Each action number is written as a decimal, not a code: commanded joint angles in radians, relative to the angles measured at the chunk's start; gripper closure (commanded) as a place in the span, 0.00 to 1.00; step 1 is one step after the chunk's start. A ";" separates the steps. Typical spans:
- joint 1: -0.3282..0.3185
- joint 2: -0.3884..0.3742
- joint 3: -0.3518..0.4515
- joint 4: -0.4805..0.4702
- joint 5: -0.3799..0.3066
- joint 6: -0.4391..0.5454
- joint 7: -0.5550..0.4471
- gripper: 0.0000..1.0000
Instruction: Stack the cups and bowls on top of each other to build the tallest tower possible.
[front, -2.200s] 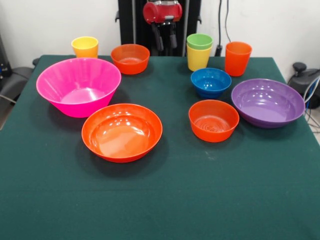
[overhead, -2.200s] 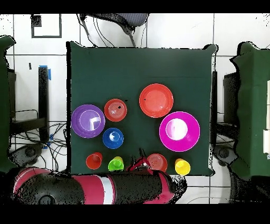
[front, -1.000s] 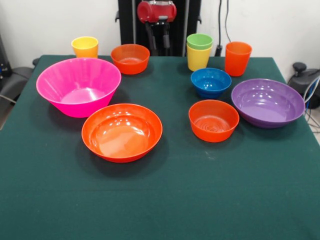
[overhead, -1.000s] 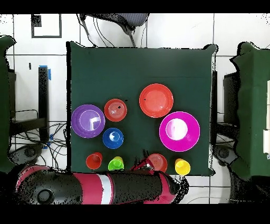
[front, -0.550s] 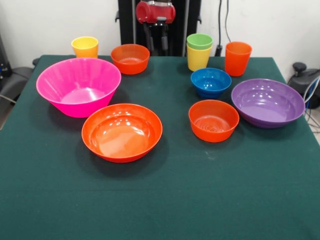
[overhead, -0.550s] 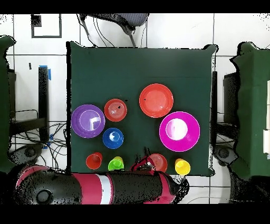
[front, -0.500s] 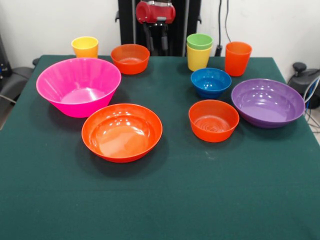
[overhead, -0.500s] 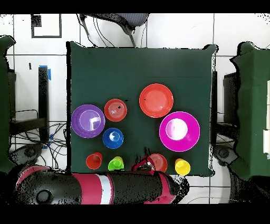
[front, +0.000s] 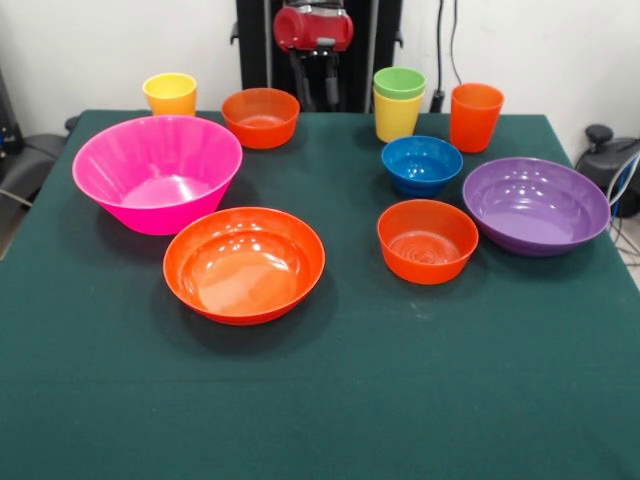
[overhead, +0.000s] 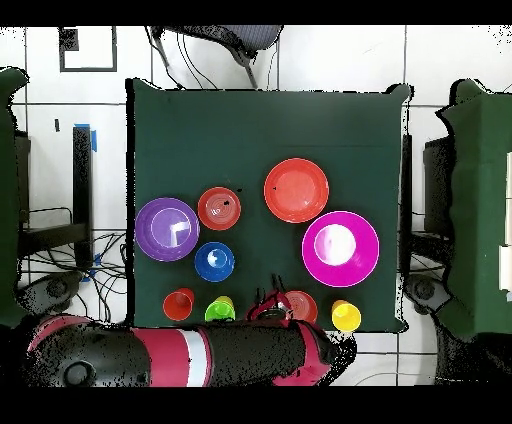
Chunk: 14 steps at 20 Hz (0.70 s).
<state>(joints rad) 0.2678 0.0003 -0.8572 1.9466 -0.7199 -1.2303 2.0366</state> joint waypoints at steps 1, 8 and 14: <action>0.040 -0.006 0.098 -0.180 -0.007 0.195 -0.001 0.00; 0.032 -0.079 0.132 -0.194 -0.055 0.266 0.131 0.00; 0.016 -0.148 0.181 -0.195 -0.106 0.333 0.199 0.00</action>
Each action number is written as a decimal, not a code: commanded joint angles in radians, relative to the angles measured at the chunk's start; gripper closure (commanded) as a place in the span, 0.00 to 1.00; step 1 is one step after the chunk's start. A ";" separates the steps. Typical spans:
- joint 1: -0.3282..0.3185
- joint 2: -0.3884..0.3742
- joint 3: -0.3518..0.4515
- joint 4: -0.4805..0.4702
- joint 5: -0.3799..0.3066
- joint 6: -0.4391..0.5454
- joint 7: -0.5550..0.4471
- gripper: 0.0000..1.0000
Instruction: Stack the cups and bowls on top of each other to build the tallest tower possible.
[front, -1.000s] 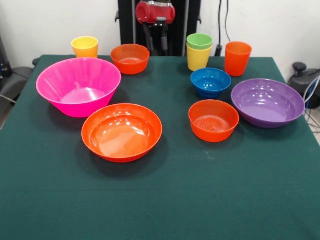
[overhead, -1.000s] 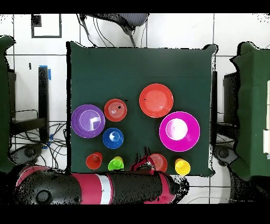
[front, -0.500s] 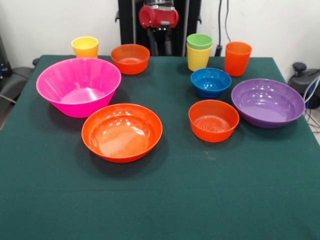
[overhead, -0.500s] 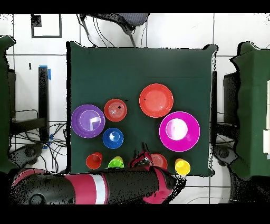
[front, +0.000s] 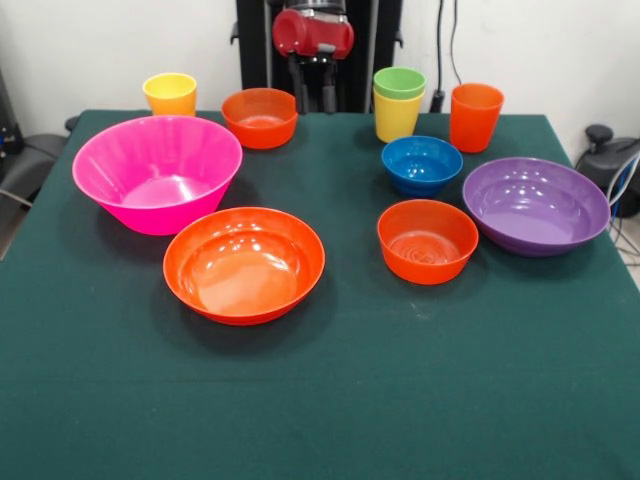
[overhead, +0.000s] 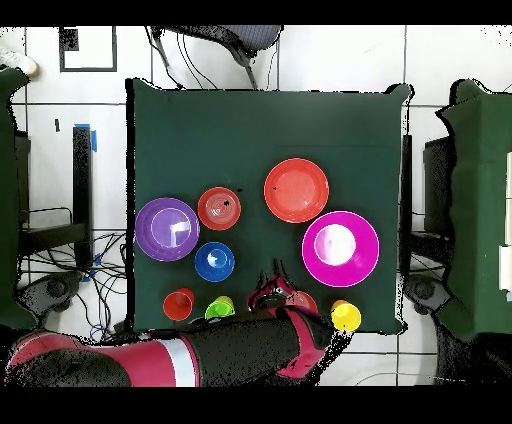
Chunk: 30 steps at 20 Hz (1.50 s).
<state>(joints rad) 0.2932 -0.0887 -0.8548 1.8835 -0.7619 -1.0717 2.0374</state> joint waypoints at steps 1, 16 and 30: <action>-0.014 -0.066 0.184 -0.129 -0.069 0.173 0.198 0.00; -0.101 -0.105 0.211 -0.126 -0.110 0.162 0.124 0.00; -0.120 -0.099 0.217 -0.124 -0.111 0.158 0.081 0.00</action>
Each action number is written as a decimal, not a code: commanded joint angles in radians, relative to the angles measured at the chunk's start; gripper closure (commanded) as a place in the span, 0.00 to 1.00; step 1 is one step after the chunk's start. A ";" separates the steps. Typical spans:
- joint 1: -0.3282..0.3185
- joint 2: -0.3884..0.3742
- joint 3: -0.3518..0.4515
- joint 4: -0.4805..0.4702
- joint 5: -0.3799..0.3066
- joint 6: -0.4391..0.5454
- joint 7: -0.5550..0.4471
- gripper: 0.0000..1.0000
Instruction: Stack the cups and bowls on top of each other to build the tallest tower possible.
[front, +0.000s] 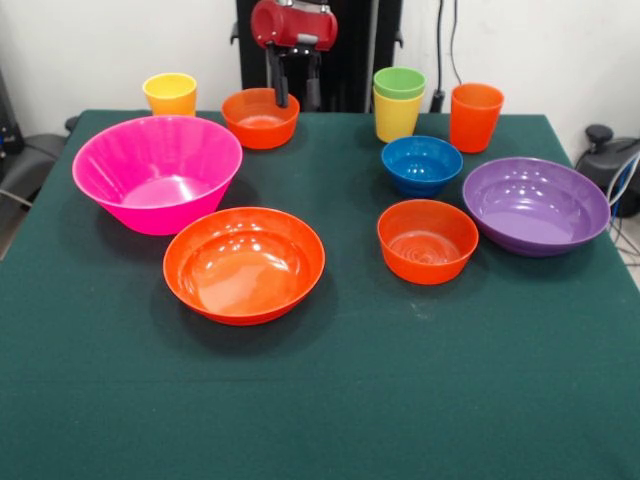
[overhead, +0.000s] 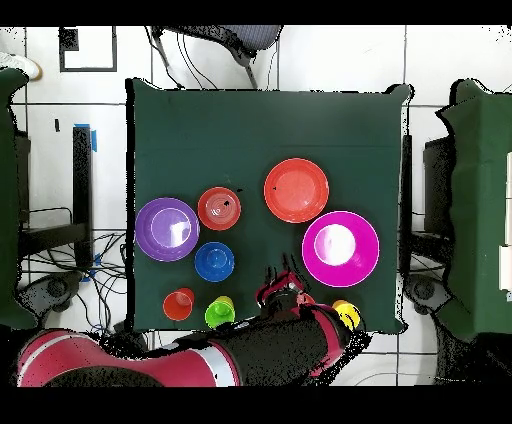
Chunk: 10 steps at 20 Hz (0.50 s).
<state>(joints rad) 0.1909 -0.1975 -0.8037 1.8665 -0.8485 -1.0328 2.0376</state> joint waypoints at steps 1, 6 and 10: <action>-0.016 0.010 0.166 -0.107 -0.026 0.121 0.081 0.00; -0.018 0.012 0.166 -0.110 -0.033 0.118 0.078 0.00; -0.017 0.013 0.166 -0.112 -0.032 0.122 0.078 0.00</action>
